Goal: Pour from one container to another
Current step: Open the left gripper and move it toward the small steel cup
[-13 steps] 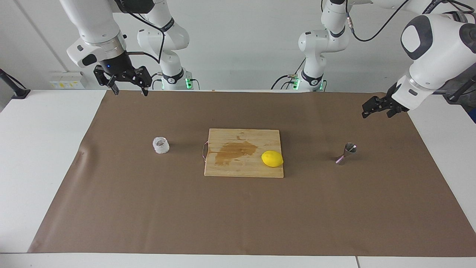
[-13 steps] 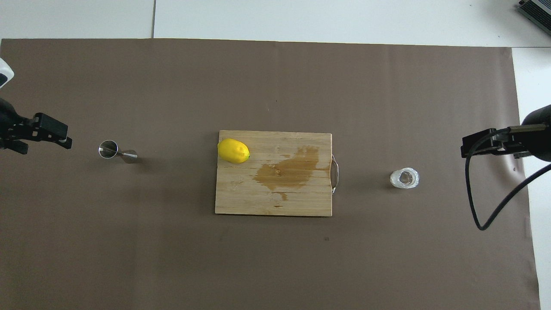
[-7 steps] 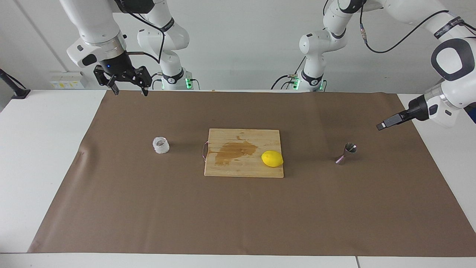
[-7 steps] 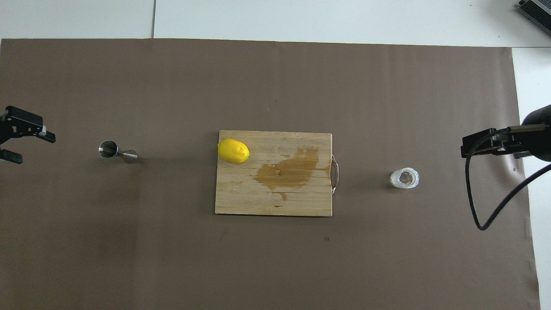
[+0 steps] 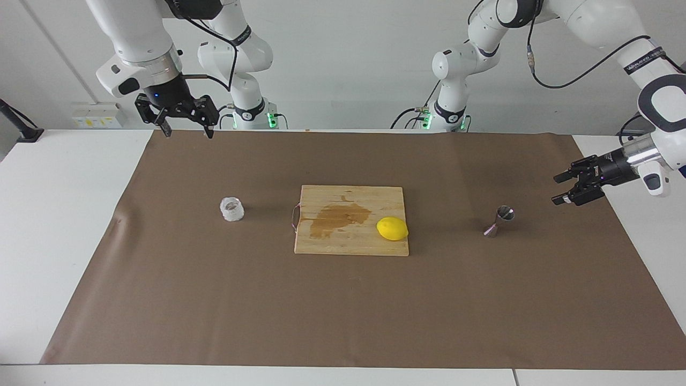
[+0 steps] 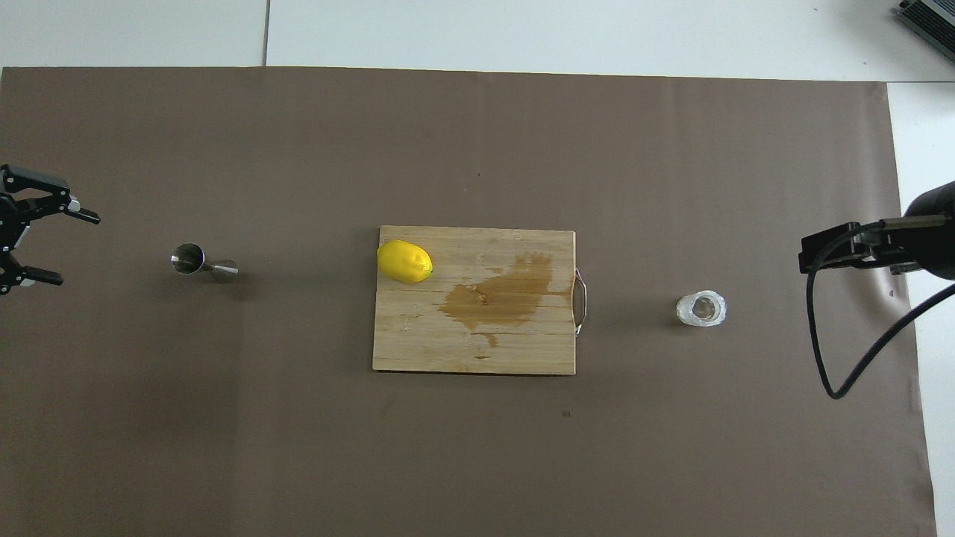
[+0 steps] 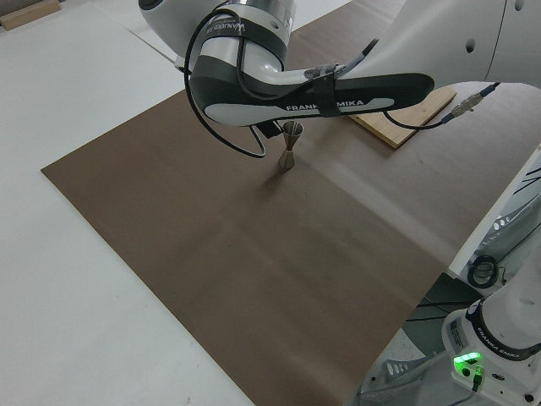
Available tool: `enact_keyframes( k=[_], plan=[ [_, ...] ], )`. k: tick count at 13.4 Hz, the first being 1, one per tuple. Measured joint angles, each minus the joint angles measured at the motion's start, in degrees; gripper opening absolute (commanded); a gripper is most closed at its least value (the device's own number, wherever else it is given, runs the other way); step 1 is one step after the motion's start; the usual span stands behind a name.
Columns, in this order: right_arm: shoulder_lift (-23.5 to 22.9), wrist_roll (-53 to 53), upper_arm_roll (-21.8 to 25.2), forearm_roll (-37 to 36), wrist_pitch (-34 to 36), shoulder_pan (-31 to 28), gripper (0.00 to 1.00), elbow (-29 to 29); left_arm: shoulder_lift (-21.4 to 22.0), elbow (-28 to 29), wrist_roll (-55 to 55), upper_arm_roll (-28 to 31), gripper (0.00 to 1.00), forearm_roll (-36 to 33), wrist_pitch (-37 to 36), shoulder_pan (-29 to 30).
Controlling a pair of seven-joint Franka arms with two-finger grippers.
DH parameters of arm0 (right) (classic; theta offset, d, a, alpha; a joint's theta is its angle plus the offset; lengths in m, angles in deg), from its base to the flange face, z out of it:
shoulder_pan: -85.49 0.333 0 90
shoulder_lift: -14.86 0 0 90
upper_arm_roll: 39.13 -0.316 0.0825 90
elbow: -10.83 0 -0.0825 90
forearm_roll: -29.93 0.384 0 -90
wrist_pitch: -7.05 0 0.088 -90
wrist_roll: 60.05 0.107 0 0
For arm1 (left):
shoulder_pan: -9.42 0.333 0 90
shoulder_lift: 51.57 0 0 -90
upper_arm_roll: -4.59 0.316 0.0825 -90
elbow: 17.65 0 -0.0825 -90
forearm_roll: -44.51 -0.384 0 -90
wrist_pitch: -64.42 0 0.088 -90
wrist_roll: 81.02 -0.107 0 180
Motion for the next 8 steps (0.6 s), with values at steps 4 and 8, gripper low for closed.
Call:
enact_keyframes(
  k=[4, 8],
  plan=[
    [0.0, 0.0, 0.0, 0.0, 0.0, 0.0, 1.0, 0.0, -3.1, 3.7, 6.3, 0.0, 1.0, 9.9, 1.5, 3.4],
    [0.0, 0.0, 0.0, 0.0, 0.0, 0.0, 1.0, 0.0, -6.5, 8.1, 7.7, 0.0, 1.0, 17.8, 1.5, 6.7]
  ],
)
